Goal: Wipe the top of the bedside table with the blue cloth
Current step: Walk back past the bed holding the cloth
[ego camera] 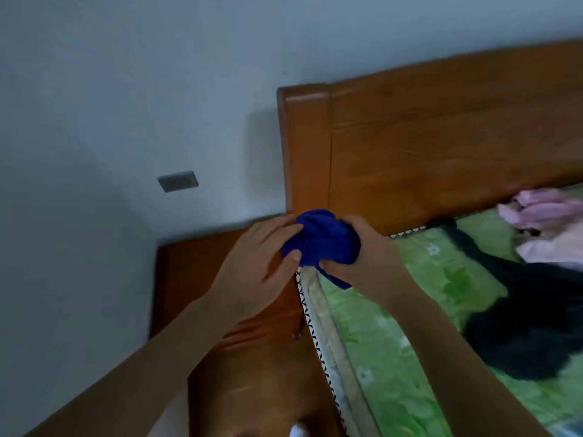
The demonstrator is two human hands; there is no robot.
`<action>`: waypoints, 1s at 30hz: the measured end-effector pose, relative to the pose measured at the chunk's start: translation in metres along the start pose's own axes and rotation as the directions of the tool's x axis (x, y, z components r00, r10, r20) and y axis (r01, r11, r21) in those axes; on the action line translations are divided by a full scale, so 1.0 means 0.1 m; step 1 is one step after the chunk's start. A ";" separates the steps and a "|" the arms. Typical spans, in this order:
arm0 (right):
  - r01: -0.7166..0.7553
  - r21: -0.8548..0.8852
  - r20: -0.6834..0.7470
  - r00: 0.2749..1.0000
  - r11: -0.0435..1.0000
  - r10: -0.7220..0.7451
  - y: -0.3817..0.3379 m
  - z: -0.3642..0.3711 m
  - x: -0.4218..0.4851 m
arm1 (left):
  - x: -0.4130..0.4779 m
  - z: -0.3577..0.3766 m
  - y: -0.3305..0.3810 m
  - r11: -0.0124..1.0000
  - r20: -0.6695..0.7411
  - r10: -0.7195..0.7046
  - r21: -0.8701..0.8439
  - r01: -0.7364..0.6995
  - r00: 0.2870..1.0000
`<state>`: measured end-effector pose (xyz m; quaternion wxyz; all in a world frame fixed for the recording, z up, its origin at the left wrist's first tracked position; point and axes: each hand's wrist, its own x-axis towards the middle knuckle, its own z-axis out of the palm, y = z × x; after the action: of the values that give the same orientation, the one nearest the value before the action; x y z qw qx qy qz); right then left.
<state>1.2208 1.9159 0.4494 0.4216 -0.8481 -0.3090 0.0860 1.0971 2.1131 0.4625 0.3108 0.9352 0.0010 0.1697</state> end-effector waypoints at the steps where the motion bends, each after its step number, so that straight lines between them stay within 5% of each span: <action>1: 0.005 -0.005 -0.017 1.000 1.000 -0.005 -0.01 -0.09 -0.05 | 0.01 -0.02 0.10 0.999 0.003 0.039 0.019 -0.039 0.999; 12: -0.232 -0.034 -0.228 0.949 0.972 0.218 0.93 0.10 -0.81 | -0.05 1.19 -0.04 0.959 0.273 0.277 -0.028 -0.281 0.921; 19: -0.481 0.003 -0.419 0.795 0.877 0.438 1.13 0.09 -1.38 | 0.15 1.76 0.08 0.889 0.466 0.458 -0.250 -0.384 0.757; 24: -0.614 0.130 -0.578 0.591 0.778 0.563 1.20 0.16 -2.08 | 0.10 2.15 0.42 0.761 0.518 0.645 -0.362 -0.539 0.562; 30: -0.702 0.344 -0.690 0.262 0.624 0.675 1.09 0.31 -3.33 | -0.37 2.60 1.23 0.468 0.527 0.831 -0.484 -0.739 0.181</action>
<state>0.9926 1.6882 0.3084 0.4159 -0.8506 0.3004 -0.1150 1.1327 1.8587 0.3278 0.2071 0.7637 -0.6076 -0.0693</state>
